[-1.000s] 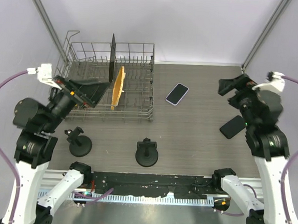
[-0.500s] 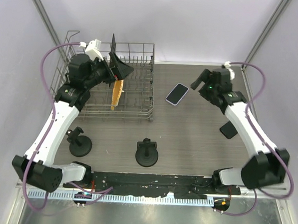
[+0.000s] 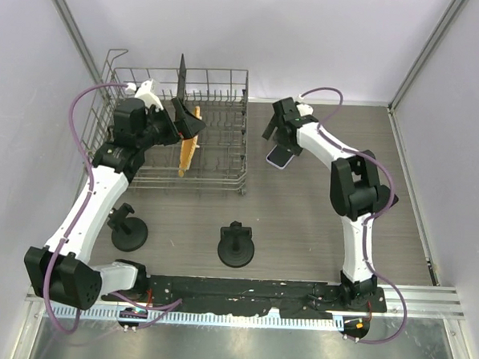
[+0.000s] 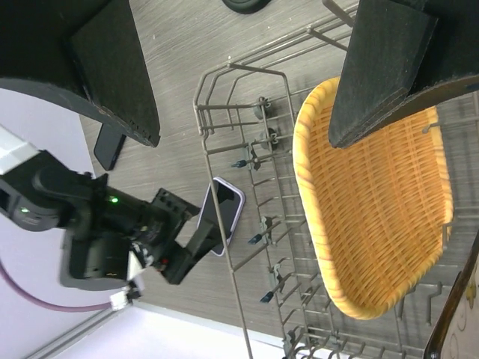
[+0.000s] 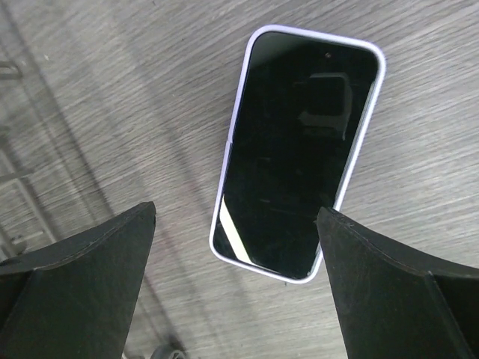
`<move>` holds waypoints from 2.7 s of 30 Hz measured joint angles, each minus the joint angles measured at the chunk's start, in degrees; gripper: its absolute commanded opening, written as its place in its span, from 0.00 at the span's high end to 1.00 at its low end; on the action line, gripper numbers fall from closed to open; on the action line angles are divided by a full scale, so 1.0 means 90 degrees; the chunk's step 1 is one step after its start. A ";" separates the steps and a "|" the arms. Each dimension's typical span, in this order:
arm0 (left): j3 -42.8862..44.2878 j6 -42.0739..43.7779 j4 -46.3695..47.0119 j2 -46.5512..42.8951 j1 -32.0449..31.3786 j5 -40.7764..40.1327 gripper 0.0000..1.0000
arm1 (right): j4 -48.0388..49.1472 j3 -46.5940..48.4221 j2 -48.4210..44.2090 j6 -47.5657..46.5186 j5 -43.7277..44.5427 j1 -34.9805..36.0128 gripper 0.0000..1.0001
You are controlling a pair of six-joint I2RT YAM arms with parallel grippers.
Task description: Place the phone on the phone stand
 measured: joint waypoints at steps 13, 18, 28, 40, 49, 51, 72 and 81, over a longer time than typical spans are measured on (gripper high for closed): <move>-0.0369 -0.0755 0.0908 -0.0019 0.1146 0.0991 0.03 | -0.0573 0.0510 0.0559 -0.0019 0.0622 0.0175 0.05; -0.0478 -0.1117 0.1268 0.0032 0.1426 0.1316 0.03 | -0.0746 0.0607 0.0845 -0.0027 0.0733 0.0168 0.05; -0.0520 -0.1321 0.1574 0.0061 0.1455 0.1562 0.03 | -0.0913 0.0719 0.1049 -0.0012 0.0879 0.0223 0.05; -0.0522 -0.1348 0.1639 0.0236 0.1433 0.1627 0.03 | 0.0522 -0.1610 -0.0236 -0.0080 0.0918 0.0253 0.49; -0.0488 -0.0860 0.1239 0.0245 0.0663 0.1411 0.03 | 0.1358 -0.4240 -0.2069 -0.0391 0.0753 0.0289 0.72; -0.0435 -0.0801 0.1137 0.0260 0.0498 0.1433 0.02 | 0.1562 -0.4998 -0.2662 -0.0476 0.0729 0.0340 0.79; 0.0046 0.0058 0.0248 0.0209 -0.0576 0.1095 0.00 | 0.1933 -0.8102 -0.6096 -0.0491 0.0216 0.1086 0.99; 0.0231 -0.0083 0.0282 0.0811 -0.1054 0.1698 0.07 | 0.3181 -0.8473 -0.6307 -0.0019 -0.0605 0.1086 0.99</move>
